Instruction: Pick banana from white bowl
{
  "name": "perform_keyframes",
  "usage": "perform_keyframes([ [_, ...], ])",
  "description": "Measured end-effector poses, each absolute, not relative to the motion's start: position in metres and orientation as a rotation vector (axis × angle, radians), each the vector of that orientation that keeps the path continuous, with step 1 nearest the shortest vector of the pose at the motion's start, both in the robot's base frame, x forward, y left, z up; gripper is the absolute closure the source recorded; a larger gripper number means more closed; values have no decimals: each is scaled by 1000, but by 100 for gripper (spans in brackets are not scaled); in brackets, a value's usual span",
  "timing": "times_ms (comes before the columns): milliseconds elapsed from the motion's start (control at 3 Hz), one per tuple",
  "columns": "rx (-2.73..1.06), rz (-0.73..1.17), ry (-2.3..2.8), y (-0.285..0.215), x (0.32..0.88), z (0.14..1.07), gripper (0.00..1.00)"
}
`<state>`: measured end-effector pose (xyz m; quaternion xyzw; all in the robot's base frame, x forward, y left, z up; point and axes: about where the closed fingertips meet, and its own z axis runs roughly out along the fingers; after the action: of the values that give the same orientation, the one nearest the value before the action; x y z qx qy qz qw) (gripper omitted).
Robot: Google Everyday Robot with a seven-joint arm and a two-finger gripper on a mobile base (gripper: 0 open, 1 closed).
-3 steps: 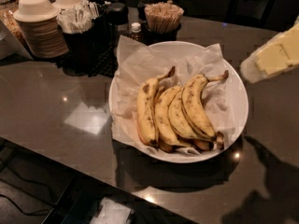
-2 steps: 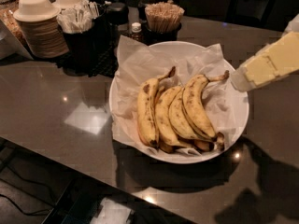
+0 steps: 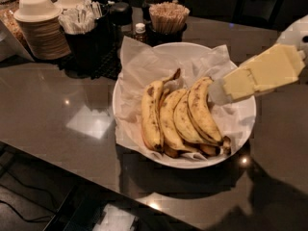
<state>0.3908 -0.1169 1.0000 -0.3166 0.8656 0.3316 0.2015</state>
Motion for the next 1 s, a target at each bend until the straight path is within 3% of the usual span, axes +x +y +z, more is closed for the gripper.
perform_keyframes([
  [667, -806, 967, 2444, -52, 373, 971, 0],
  [1000, -718, 912, 2464, -42, 389, 956, 0],
])
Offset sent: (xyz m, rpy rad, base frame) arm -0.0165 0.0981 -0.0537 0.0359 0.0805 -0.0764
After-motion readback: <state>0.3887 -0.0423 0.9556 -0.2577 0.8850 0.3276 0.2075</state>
